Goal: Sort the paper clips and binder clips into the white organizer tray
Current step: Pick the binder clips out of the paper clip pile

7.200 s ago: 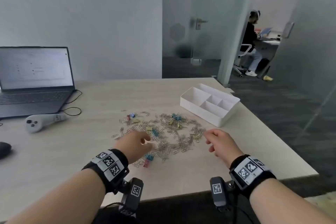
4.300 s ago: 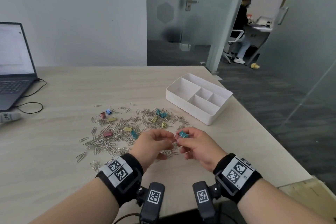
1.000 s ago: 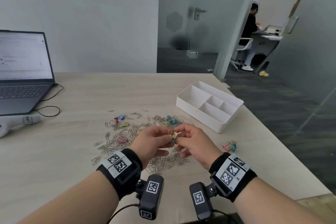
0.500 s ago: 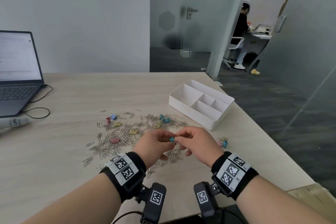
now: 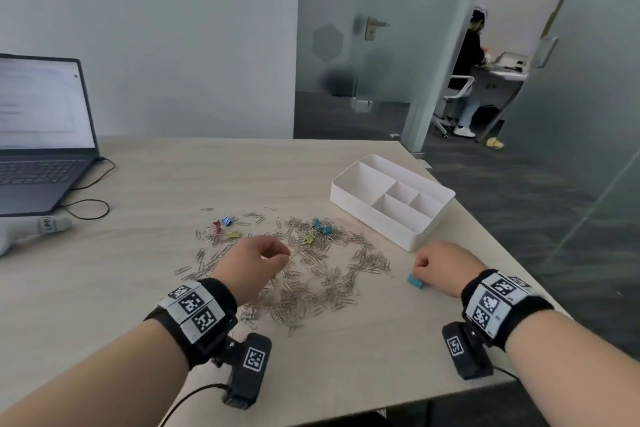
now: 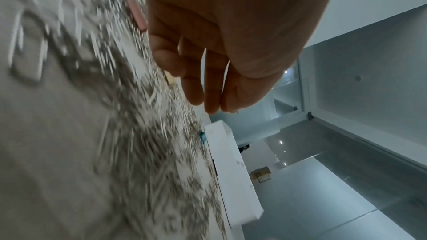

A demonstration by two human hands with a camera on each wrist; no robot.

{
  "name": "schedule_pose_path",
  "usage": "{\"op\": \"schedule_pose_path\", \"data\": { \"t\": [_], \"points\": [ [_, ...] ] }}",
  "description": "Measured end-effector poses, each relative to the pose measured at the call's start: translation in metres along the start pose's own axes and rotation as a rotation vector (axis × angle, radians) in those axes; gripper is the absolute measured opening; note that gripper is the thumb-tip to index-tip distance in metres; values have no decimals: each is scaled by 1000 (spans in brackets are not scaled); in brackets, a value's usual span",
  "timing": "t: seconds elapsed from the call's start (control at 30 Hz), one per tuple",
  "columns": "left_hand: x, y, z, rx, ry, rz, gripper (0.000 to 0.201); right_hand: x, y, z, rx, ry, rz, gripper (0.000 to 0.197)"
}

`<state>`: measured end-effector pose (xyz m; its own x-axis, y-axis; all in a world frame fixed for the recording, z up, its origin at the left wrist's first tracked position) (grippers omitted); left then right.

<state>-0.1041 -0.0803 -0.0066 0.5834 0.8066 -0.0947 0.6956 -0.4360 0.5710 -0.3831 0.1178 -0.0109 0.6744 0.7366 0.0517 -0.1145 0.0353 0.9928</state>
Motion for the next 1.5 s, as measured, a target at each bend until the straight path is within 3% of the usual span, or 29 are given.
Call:
{"op": "schedule_pose_path", "data": {
  "t": [0.17, 0.37, 0.53, 0.7, 0.9, 1.1, 1.33, 1.5],
  "points": [
    [-16, 48, 26, -170, 35, -109, 9, -10, 13, 26, -99, 30, -90, 16],
    [-33, 71, 52, -326, 74, -91, 3, -11, 8, 130, -343, 255, -68, 11],
    [-32, 63, 56, -445, 55, 13, 24, -19, -6, 219, -283, 429, -7, 15],
    [-34, 59, 61, -489, 31, 32, 10, -33, -20, 268, -126, 507, 35, 30],
    [-37, 72, 70, -272, 75, -87, 8, -44, -31, 283, -46, 498, 50, 22],
    [-30, 68, 70, 197, 184, -128, 7, -45, -28, 271, -125, 436, 3, 21],
    [-18, 37, 49, 588, 270, -22, 11, -23, -17, 229, -793, 217, 15, 6],
    [-9, 9, 26, 698, 272, 17, 19, 1, -14, 194, -1058, 115, 35, 5]
  ]
}}
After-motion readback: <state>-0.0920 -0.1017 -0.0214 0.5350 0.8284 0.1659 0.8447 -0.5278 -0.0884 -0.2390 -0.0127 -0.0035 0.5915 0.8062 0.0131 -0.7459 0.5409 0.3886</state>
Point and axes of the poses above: each hand's wrist, its own x-axis away from the middle knuckle, its own y-axis out of the back of the hand, z = x × y, the point moved 7 cm from there along -x, towards the middle knuckle, and after that the axes turned 7 degrees about -z, right-handed, at the moved point
